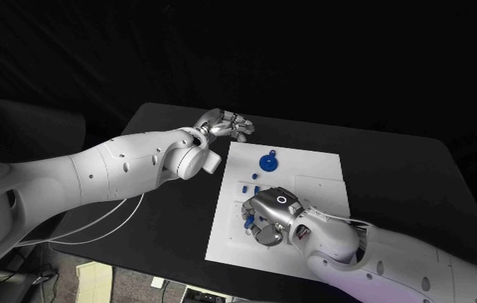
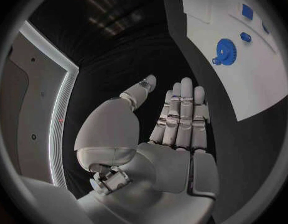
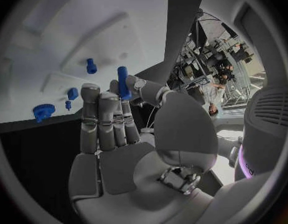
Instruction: Assemble the parts on the task board
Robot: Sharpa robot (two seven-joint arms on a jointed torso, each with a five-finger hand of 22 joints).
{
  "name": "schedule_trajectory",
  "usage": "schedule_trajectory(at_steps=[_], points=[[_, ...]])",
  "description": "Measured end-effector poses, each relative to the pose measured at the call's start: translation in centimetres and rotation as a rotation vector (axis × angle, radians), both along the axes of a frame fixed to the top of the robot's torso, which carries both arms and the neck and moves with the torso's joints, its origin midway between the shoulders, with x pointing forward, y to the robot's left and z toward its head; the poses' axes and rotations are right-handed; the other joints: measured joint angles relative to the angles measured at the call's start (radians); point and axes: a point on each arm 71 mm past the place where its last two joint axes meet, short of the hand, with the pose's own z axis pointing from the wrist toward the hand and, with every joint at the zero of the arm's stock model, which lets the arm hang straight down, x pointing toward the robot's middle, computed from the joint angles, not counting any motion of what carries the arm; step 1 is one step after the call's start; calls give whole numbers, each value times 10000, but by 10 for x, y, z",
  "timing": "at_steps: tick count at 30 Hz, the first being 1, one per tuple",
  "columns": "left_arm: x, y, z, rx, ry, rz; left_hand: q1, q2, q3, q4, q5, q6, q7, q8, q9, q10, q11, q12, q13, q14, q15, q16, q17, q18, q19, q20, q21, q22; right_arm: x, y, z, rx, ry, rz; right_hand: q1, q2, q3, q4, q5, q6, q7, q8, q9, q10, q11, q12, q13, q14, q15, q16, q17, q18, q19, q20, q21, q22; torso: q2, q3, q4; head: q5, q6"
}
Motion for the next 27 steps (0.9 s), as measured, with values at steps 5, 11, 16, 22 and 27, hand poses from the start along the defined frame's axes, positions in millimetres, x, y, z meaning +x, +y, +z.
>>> schedule_trajectory(at_steps=[5, 11, 16, 22, 27], points=[[0, 0, 0, -1, 2, -2, 0, 0, 0, 0, 0, 0, 0, 0, 0, 0, 0, 0, 0, 0, 0, -39, 8, 0, 0, 0, 0, -1, -3, 1, -4, -134, 92, 73, -1, -1, 0, 0, 0, -1, 0, -1, -1, 0, 0, 0, 5, 0, 0, 0, 0, 0, 0, 1, 0, 0, 0, 6, 0, -9, -35], [0, -1, 0, -2, 4, -6, 3, -3, 0, 0, 0, 0, 0, 0, 0, 0, 0, 0, 1, 0, 0, -39, 8, 0, -1, 0, 0, 5, -5, 1, -9, -235, 204, 93, -26, -27, 28, 28, -1, -2, 1, -3, -2, 0, 0, -1, 17, 0, -1, 0, -1, 0, -2, 3, 0, 0, 0, 7, 5, 12, -73], [0, -1, 0, -5, 5, -16, 3, -3, 0, 0, 0, 0, 0, 0, 0, 0, 0, 0, -8, 0, 0, -39, 17, 0, 0, 0, 0, 8, -5, 1, -10, -301, 225, 99, -27, -27, 28, 28, -1, -2, 1, -10, -5, 0, 0, -2, 18, -1, -1, 0, -1, 0, 9, 1, 0, 0, -3, 7, 6, 40, -88], [0, -1, 0, -7, 7, -21, 3, -3, 0, 0, 0, 0, 0, 0, 0, 0, 0, 0, -8, 0, 0, -39, 17, 0, -1, 0, -39, 7, -3, 0, -11, -399, 211, 77, -26, -27, 28, 28, -2, -3, 1, -14, -10, 0, 0, -11, 18, -1, -1, 0, -1, 1, -3, -42, 0, 0, -5, 6, 3, 58, -100], [0, -1, 0, -4, 8, -14, 3, -3, 0, 0, 0, 0, 0, 0, 0, 1, -1, 0, -8, 0, 0, -39, 27, 0, -1, 0, -39, 7, -2, -1, -12, -461, 157, 52, -24, -24, 43, 12, -28, -4, 1, -22, -9, 0, 0, -13, 17, -1, -1, 0, -2, -1, -3, -42, 0, 0, -6, 6, 1, 67, -105]])
